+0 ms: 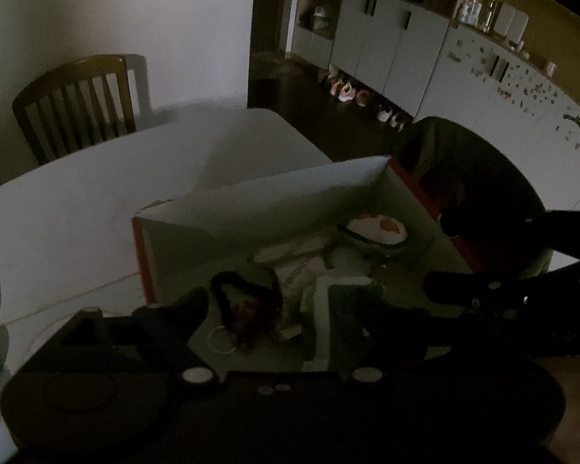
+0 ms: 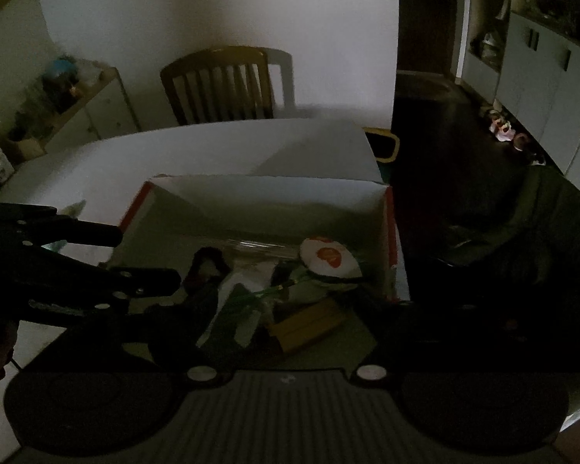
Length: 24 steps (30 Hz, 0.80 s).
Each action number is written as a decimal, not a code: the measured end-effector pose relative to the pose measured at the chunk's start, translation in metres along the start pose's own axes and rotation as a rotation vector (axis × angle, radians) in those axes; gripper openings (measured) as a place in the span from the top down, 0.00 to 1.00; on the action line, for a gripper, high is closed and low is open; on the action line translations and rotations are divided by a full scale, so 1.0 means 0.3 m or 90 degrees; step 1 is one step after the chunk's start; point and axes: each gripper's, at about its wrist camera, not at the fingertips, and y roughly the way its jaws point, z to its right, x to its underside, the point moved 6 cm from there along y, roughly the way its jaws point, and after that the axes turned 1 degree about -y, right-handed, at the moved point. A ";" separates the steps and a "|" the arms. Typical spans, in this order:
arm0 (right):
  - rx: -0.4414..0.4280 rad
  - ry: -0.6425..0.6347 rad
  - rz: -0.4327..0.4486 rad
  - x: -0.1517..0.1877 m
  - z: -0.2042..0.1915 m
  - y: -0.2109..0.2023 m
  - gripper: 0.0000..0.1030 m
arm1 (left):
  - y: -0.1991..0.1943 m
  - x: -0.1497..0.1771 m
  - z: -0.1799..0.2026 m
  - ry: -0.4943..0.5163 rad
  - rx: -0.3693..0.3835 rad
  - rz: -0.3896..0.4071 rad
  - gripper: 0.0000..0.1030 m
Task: Organize objects
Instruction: 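Withdraw both tools from the box toward the items left on the table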
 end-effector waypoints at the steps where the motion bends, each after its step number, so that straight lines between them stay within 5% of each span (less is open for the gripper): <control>1: -0.001 0.000 0.002 0.002 -0.007 -0.010 0.23 | -0.015 0.003 -0.004 -0.001 0.001 0.005 0.19; 24: -0.047 -0.020 0.122 0.030 -0.311 -0.195 0.17 | -0.328 0.096 -0.175 -0.043 0.015 0.126 0.01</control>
